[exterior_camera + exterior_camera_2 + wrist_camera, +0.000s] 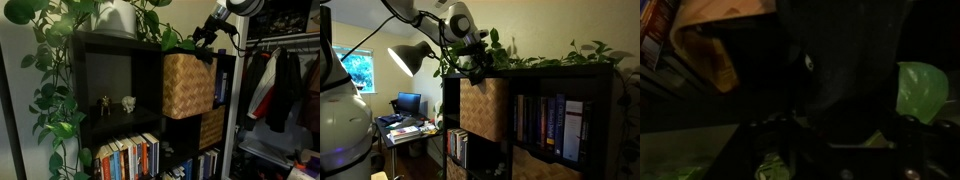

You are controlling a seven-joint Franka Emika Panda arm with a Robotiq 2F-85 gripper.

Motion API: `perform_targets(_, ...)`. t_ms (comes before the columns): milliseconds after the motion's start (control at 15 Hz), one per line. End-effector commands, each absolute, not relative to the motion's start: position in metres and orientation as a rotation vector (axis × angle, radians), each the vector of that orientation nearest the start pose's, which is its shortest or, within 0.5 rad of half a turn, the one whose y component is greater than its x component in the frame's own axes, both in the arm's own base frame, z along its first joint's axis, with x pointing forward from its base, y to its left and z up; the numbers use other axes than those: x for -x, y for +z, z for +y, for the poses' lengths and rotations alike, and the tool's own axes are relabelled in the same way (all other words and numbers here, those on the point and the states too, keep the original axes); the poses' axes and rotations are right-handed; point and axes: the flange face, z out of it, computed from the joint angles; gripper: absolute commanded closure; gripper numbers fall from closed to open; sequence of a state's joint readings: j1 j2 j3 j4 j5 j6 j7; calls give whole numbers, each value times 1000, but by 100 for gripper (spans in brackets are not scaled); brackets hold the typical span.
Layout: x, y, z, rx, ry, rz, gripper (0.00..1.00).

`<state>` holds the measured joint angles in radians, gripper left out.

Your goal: Pull out the topmost basket, pick up the black clothing from the top of the book shelf and put it inside the basket, push the basket backwards

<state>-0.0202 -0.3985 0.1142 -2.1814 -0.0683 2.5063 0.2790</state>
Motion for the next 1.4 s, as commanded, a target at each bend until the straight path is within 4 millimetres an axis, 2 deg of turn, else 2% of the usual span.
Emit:
perform_targets(0, -478, 648, 51, 2923, -1187, 239, 0)
perform_targets(200, -480, 645, 43, 2980, -1194, 253, 0)
perform_targets(533, -475, 642, 37, 3024, -1099, 326, 0)
perform_targets(733, -467, 645, 39, 3063, -981, 339, 0)
perform_targets(933, -454, 657, 43, 3085, -853, 354, 6)
perform_targets(1133, -442, 671, 50, 3081, -758, 361, 0)
perform_targets(1333, -434, 672, 59, 3057, -578, 363, 0)
